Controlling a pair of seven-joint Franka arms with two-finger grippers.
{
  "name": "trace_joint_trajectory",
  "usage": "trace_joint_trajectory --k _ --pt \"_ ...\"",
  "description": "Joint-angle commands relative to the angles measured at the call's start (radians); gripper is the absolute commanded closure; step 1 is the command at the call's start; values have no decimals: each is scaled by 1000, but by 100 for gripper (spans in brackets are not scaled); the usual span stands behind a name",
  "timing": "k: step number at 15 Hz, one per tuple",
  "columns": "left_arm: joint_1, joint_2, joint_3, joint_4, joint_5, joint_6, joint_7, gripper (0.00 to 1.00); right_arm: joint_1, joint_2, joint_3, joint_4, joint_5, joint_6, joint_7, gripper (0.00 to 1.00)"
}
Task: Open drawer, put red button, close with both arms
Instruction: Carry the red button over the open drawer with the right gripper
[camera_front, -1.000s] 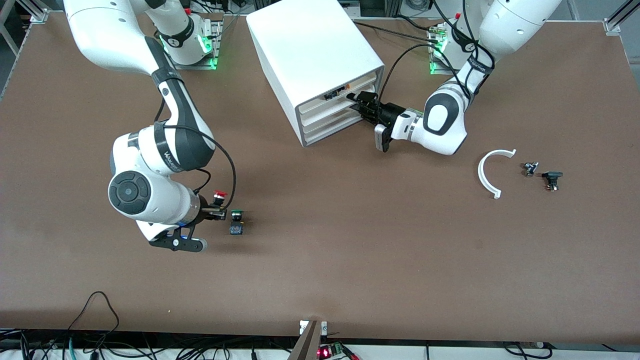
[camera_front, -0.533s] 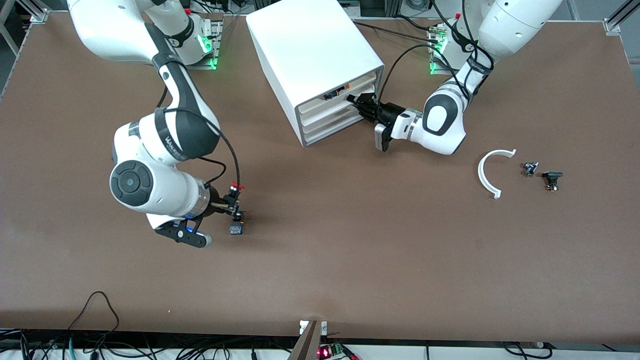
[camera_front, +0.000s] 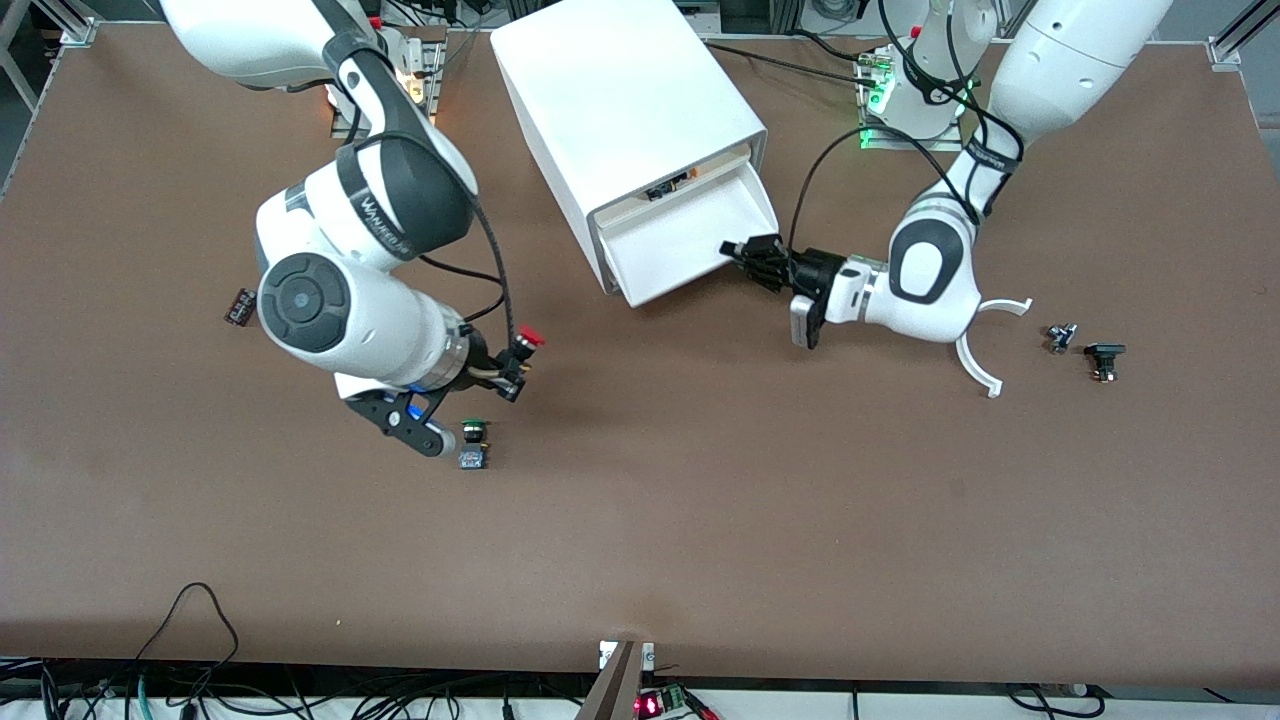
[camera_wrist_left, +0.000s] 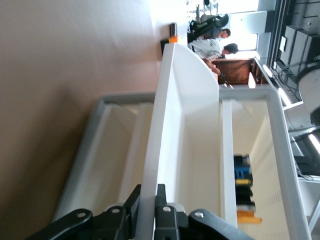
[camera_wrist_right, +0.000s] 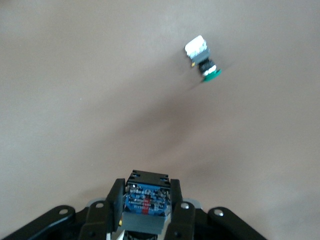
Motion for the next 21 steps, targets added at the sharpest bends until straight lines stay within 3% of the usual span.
trace_joint_trajectory --k 1,6,9,10,11,16,21 --pt "1 94 24 136 48 3 -70 100 42 -1 30 17 15 34 173 100" --pt "2 105 46 181 63 3 -119 100 161 -1 30 16 4 94 387 100" --pt "1 111 63 211 88 3 -156 100 230 2 24 2 -49 116 473 100" --pt "1 113 63 217 94 3 -170 69 258 5 24 -9 -74 122 511 100" --pt "2 113 63 217 95 6 -167 1 283 7 25 -23 -101 145 543 100" --pt "21 85 67 224 102 3 -230 0 353 21 25 -118 -169 267 683 100" --pt "31 59 81 361 399 -16 -462 0 402 80 24 -124 -234 344 827 100"
